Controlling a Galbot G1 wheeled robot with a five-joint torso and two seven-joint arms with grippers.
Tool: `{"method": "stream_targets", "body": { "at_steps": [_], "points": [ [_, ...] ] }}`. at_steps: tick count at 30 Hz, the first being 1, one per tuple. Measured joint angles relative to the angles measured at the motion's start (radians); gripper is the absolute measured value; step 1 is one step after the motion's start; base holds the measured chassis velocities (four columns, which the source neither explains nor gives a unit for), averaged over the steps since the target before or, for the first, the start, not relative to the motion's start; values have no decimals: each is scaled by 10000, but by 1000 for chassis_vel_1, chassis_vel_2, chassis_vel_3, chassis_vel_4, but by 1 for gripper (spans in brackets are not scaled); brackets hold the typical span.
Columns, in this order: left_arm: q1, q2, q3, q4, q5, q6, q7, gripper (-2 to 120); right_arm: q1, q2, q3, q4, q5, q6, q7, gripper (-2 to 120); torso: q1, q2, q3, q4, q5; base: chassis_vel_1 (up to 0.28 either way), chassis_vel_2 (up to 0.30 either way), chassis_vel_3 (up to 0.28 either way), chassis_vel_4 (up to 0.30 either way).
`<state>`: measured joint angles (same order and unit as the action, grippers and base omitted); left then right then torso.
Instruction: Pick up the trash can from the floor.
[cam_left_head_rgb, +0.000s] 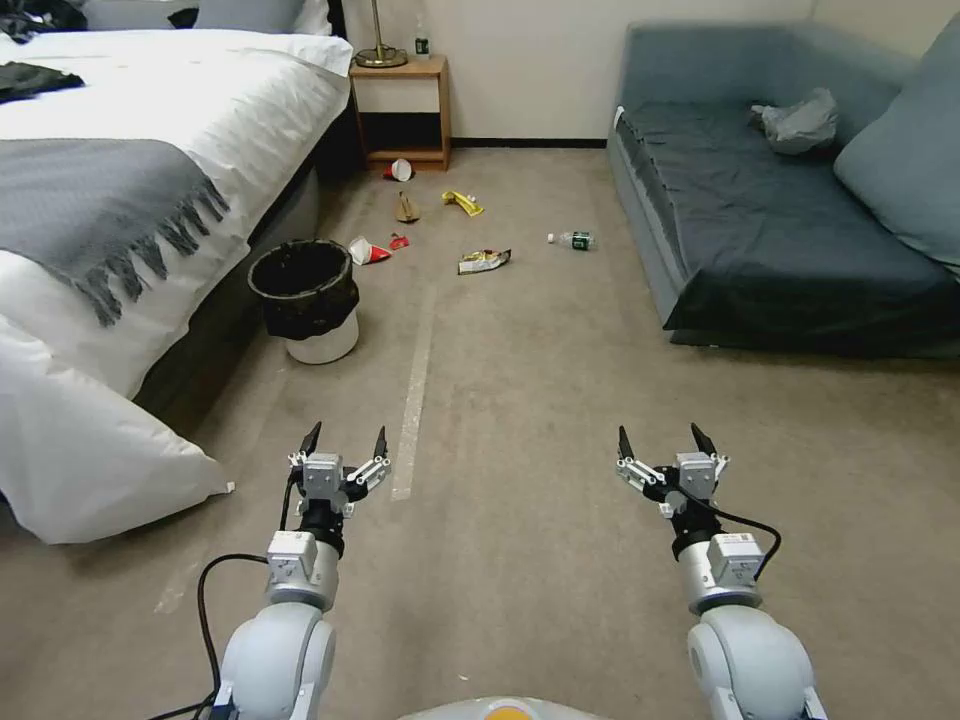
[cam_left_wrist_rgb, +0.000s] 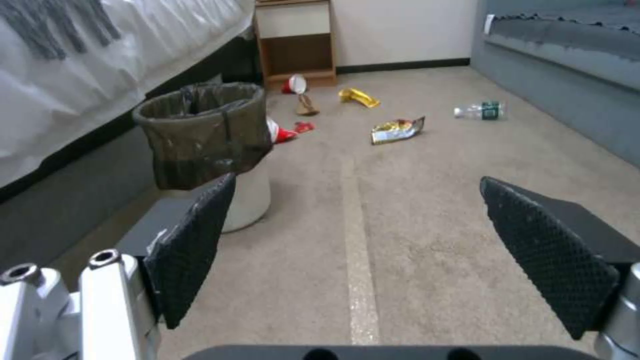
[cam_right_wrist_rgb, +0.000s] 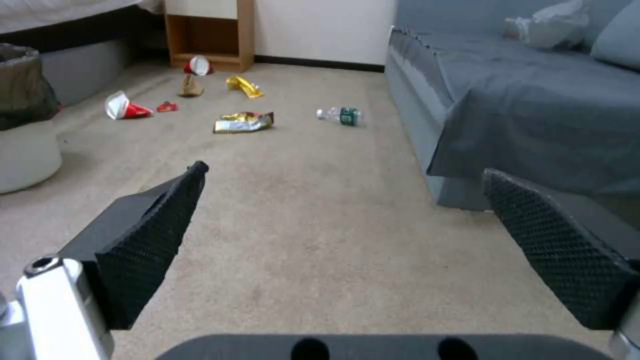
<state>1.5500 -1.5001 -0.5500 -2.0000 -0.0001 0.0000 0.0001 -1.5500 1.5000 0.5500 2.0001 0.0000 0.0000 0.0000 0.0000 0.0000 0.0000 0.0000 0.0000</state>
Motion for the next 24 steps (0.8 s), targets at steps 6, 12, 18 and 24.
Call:
{"method": "stream_targets", "body": {
  "at_steps": [6, 12, 18, 24],
  "points": [
    [0, 0, 0, 0, 0, 0, 0, 93, 0, 0, 0, 0, 0, 0, 0, 100, 0, 0, 0, 0, 0, 0, 0, 0, 0],
    [0, 0, 0, 0, 0, 0, 0, 93, 0, 0, 0, 0, 0, 0, 0, 100, 0, 0, 0, 0, 0, 0, 0, 0, 0],
    [0, 0, 0, 0, 0, 0, -1, 93, 0, 0, 0, 0, 0, 0, 0, 100, -1, 0, 0, 0, 0, 0, 0, 0, 0],
    [0, 0, 0, 0, 0, 0, 0, 93, 0, 0, 0, 0, 0, 0, 0, 100, 0, 0, 0, 0, 0, 0, 0, 0, 0]
  ]
}}
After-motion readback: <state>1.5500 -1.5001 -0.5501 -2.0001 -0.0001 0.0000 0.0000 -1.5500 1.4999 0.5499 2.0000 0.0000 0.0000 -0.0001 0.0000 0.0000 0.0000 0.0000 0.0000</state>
